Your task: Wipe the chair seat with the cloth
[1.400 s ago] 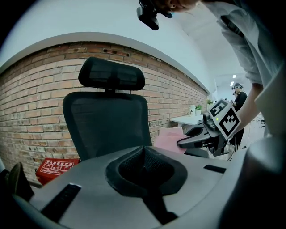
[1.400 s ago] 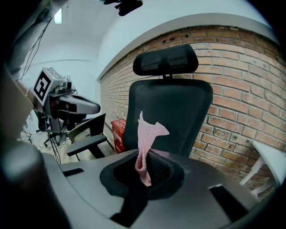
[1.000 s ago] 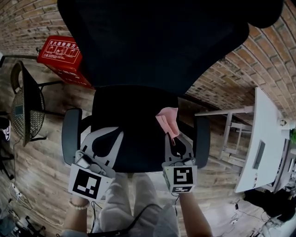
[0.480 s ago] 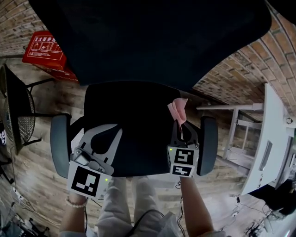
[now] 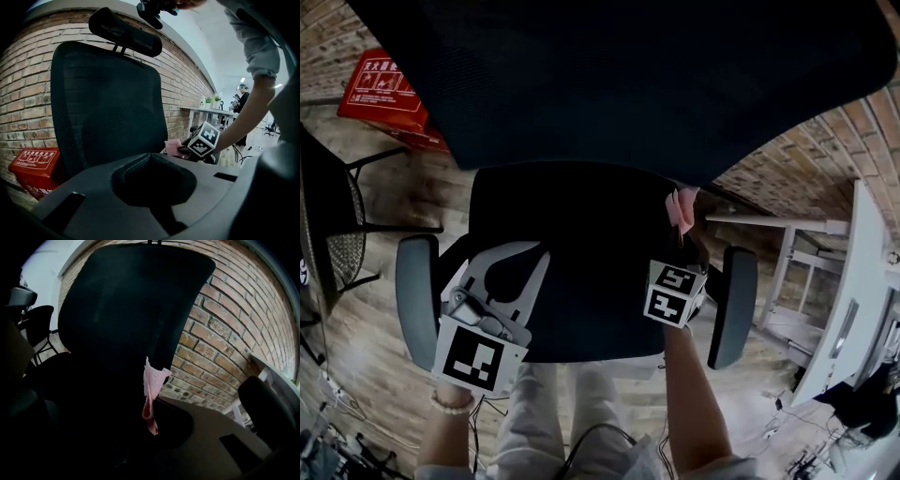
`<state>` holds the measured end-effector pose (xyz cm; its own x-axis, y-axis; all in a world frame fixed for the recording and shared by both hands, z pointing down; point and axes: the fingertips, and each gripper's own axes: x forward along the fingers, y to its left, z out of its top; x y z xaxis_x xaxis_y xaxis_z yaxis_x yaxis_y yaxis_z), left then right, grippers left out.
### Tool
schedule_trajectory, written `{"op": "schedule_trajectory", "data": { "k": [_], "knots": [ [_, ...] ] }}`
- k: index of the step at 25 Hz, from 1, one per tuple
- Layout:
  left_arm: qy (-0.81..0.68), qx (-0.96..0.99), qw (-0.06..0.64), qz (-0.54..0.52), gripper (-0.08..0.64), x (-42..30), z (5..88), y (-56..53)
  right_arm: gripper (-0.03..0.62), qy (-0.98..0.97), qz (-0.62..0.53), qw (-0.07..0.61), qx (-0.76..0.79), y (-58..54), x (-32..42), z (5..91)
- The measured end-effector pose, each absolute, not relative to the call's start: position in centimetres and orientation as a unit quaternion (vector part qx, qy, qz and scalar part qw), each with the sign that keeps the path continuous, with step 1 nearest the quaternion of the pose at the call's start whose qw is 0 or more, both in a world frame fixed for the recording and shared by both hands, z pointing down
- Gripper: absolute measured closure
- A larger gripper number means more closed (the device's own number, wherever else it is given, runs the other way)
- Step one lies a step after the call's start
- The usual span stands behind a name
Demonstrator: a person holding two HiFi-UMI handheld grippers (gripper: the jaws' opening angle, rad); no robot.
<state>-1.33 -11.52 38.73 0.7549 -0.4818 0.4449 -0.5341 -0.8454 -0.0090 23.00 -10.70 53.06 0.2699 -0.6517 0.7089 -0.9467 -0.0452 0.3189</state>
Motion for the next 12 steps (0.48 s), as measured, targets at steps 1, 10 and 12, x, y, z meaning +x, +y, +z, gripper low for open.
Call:
{"op": "schedule_trajectory", "data": {
  "k": [1,10,12],
  "knots": [
    [-0.271,0.935,0.061,0.222,0.541,-1.5,39.1,-11.7,0.539,-0.563,0.195,0.39,0.702,-10.7,23.3,53.6],
    [-0.277,0.933,0.07,0.22,0.541,-2.4,40.1,-12.9,0.54,-0.544,0.223,0.413,0.696,-11.5,24.1,57.1],
    [-0.277,0.932,0.071,0.222,0.541,-2.7,40.2,-12.9,0.538,-0.554,0.236,0.414,0.683,-11.6,23.2,57.9]
  ]
}}
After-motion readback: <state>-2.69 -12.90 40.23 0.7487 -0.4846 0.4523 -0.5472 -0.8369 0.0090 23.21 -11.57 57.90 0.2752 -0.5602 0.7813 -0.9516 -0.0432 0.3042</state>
